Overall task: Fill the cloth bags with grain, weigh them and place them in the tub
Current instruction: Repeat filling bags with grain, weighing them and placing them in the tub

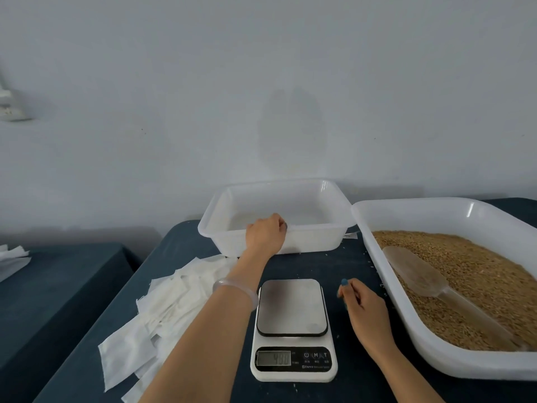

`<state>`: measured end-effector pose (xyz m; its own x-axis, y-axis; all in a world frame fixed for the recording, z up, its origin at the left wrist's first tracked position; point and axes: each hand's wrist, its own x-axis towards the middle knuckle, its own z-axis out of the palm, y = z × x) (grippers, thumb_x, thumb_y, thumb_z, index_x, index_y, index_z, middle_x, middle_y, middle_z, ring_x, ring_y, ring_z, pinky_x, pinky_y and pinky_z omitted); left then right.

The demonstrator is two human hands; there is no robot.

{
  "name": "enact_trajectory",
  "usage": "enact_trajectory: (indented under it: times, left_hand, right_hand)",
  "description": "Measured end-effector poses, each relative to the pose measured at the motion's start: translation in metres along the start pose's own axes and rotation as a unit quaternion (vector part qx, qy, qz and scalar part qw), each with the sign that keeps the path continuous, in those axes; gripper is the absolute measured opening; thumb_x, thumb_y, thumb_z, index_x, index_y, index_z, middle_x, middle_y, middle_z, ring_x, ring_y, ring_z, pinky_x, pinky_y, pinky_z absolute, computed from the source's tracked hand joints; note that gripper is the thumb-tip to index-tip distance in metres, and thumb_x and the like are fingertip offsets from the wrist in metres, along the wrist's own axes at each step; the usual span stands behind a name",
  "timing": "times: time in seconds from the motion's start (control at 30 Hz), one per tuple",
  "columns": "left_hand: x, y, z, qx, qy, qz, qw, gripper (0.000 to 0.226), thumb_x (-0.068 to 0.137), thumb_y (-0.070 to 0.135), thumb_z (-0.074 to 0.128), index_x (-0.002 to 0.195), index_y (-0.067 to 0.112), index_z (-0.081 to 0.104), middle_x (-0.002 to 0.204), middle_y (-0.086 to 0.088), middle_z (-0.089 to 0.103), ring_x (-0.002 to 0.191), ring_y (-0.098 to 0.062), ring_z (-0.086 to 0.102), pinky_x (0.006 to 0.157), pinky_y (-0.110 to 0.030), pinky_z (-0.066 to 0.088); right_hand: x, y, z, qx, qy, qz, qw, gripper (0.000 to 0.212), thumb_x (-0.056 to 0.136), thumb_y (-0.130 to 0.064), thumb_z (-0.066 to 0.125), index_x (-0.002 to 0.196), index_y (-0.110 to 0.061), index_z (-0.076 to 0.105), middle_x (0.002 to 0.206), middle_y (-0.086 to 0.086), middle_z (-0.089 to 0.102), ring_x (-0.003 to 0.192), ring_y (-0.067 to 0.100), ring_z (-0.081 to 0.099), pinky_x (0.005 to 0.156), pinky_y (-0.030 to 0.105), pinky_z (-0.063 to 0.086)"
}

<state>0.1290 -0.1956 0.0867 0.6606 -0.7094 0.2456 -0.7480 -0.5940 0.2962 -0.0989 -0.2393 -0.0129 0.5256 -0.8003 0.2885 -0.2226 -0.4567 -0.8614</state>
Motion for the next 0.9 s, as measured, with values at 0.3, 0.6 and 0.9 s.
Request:
enact_trajectory:
  times: [0.3,0.6,0.9]
  left_hand:
    - [-0.069,-0.072,-0.006,-0.056,0.199,-0.061,0.976,0.043,0.087,-0.005,0.048,0.126,0.012,0.057,0.127,-0.008,0.058,0.119,-0.028,0.048,0.094,-0.034,0.038]
    - [-0.118,-0.182,-0.013,0.05,-0.037,-0.27,0.961,0.049,0.105,0.044,0.031,0.101,0.005,0.06,0.11,-0.01,0.065,0.099,-0.028,0.06,0.093,-0.038,0.044]
    - [-0.132,-0.178,-0.024,0.104,-0.083,-0.276,0.952,0.036,0.103,0.042,0.036,0.087,0.014,0.053,0.09,0.0,0.057,0.087,-0.021,0.056,0.074,-0.03,0.044]
  right_hand:
    - [-0.002,0.0,-0.001,0.001,0.005,-0.011,1.0,0.03,0.101,-0.032,0.046,0.073,-0.026,0.057,0.057,-0.006,0.055,0.048,0.006,0.049,0.05,0.023,0.035]
    - [-0.002,0.0,-0.001,-0.007,0.012,-0.022,1.0,0.029,0.1,-0.026,0.049,0.073,-0.026,0.058,0.058,-0.004,0.055,0.055,0.009,0.055,0.053,0.023,0.037]
    - [-0.001,0.001,-0.001,-0.007,0.012,-0.022,1.0,0.029,0.101,-0.028,0.048,0.074,-0.026,0.058,0.06,-0.003,0.058,0.057,0.012,0.056,0.054,0.023,0.04]
